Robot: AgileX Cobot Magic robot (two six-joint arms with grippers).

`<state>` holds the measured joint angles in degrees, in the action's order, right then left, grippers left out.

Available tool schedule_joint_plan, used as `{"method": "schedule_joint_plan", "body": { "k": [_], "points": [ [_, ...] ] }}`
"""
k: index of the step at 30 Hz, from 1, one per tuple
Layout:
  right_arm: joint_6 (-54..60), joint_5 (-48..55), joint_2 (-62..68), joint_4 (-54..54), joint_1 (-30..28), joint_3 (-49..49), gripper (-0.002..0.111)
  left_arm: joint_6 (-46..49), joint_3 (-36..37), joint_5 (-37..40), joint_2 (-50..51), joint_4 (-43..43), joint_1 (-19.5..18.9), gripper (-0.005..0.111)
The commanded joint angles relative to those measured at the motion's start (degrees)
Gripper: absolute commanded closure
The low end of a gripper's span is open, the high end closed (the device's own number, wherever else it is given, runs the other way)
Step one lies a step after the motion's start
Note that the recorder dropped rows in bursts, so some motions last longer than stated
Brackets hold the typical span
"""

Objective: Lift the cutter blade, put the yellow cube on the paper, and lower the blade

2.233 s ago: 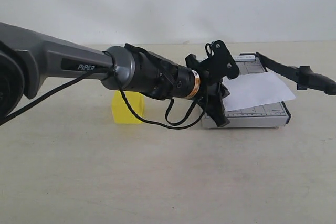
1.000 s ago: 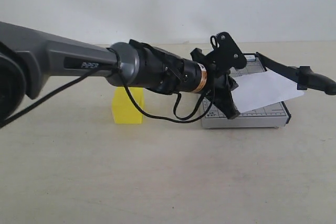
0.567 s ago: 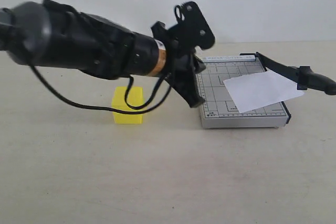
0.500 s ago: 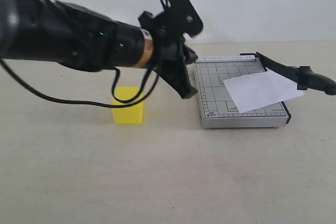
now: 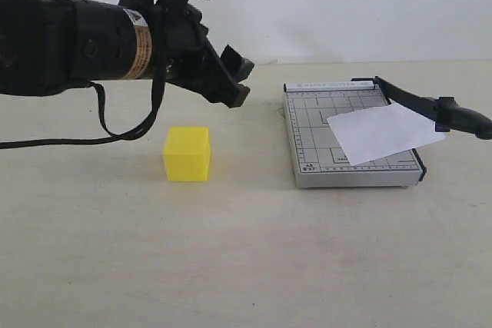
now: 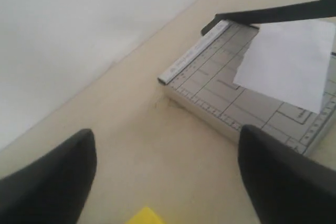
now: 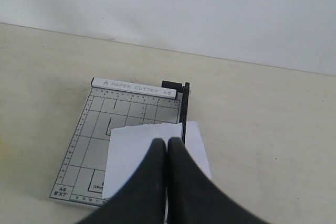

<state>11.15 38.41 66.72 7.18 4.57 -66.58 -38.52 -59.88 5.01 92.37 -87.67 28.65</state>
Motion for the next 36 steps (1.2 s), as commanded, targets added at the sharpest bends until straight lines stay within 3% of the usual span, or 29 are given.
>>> {"method": "schedule_joint_plan", "body": {
  "k": [1,4,7,11,22,26,31,36],
  "points": [
    [0.59,0.34,-0.36,1.54,-0.02,-0.12,0.109,0.05,0.22,5.44,3.35,7.50,-0.11,0.040],
    [1.67,0.34,-0.36,3.02,-0.02,-0.12,0.109,9.32,0.22,6.12,5.54,18.09,-0.11,0.047],
    [1.66,0.34,-0.36,3.55,-0.02,-0.12,0.109,20.08,0.22,11.32,7.20,28.47,-0.11,0.045],
    [2.24,0.34,-0.36,4.39,-0.02,-0.12,0.109,30.34,-0.10,19.00,9.29,35.58,-0.11,0.040],
    [5.07,1.93,-0.36,6.40,-0.02,-0.12,0.109,29.22,-3.32,20.29,10.00,41.56,-0.11,0.037],
    [5.47,1.91,-0.36,6.72,-0.02,-0.12,0.109,29.22,-6.60,25.78,10.00,43.66,0.02,0.036],
    [5.67,2.03,-0.36,7.56,-0.02,-0.12,0.109,29.12,-7.20,25.91,10.00,48.59,0.02,0.036],
    [5.95,2.52,-0.36,7.56,-0.02,-0.12,0.109,35.07,-7.20,25.64,10.00,52.48,0.02,0.034]
  ]
}}
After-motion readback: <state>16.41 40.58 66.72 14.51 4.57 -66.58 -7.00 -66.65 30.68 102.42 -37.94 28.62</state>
